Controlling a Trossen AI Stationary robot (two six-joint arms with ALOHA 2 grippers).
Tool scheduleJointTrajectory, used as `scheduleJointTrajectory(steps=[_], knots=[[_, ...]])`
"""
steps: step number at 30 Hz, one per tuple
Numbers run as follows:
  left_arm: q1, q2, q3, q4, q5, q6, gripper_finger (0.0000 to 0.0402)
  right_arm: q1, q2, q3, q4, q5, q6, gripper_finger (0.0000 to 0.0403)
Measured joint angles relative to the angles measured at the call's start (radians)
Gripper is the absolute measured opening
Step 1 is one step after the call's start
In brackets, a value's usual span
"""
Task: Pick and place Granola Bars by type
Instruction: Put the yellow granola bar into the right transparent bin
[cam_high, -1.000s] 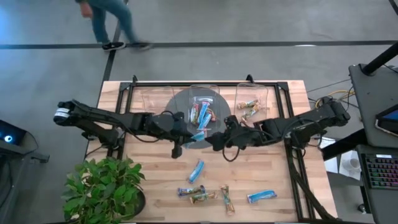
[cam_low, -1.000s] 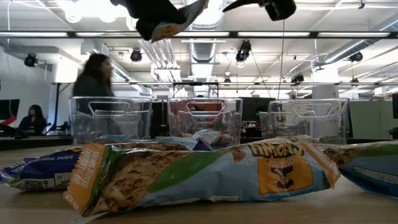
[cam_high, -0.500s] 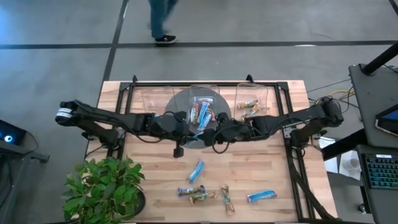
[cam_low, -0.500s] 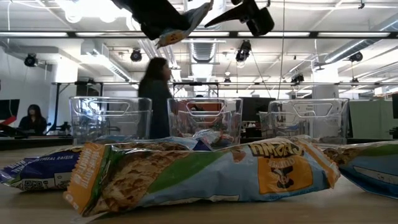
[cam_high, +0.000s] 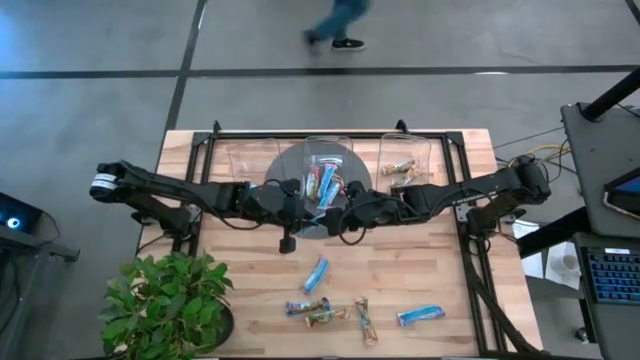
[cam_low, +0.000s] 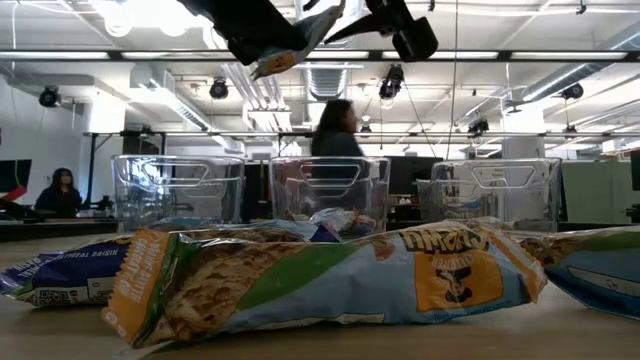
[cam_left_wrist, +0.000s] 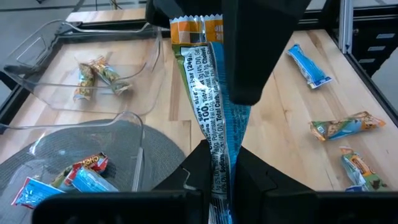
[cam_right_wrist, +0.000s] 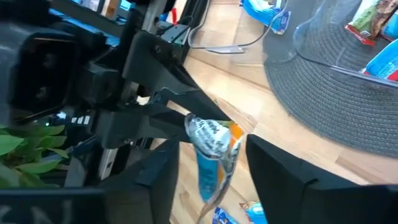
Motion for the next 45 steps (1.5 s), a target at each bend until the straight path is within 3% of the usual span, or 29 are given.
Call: scheduleJointTrajectory(steps=[5,10,16,21,25,29,32,34,39,45], knots=[[0.000,0.000,0.000,0.014,-0.028,-0.019,0.0034,0.001,0.000,0.000,-0.002,-0.006,-0.011,0.0113],[0.000,0.000,0.000,0.035,-0.029,-0.022,0.0078,0.001,-0.001,0.000,-0.004,-0.004,-0.019,0.0070],[-0.004,-0.001,0.000,0.034,-0.032,-0.033,0.0137,0.001,-0.001,0.000,-0.004,0.001,-0.044,0.0055],[-0.010,-0.021,0.000,-0.049,-0.033,-0.058,0.0151,0.003,-0.011,0.000,-0.084,0.057,-0.055,0.0053],[-0.011,-0.037,-0.001,-0.237,-0.111,-0.091,0.0152,0.012,-0.055,0.001,-0.251,0.159,-0.044,0.0053],[-0.016,-0.041,-0.002,-0.424,-0.185,-0.169,0.0152,0.042,-0.109,0.023,-0.534,0.371,0.024,0.0053],[-0.028,-0.042,-0.003,-0.471,-0.186,-0.235,0.0152,0.060,-0.149,0.050,-0.800,0.521,0.147,0.0052],[-0.040,-0.042,-0.003,-0.473,-0.186,-0.259,0.0152,0.058,-0.160,0.058,-0.968,0.551,0.232,0.0052],[-0.063,-0.042,-0.003,-0.450,-0.185,-0.307,0.0152,-0.003,-0.160,0.034,-1.180,0.502,0.330,0.0052],[-0.065,-0.042,-0.003,-0.446,-0.185,-0.386,0.0152,-0.225,-0.173,-0.019,-1.164,0.325,0.145,0.0052]])
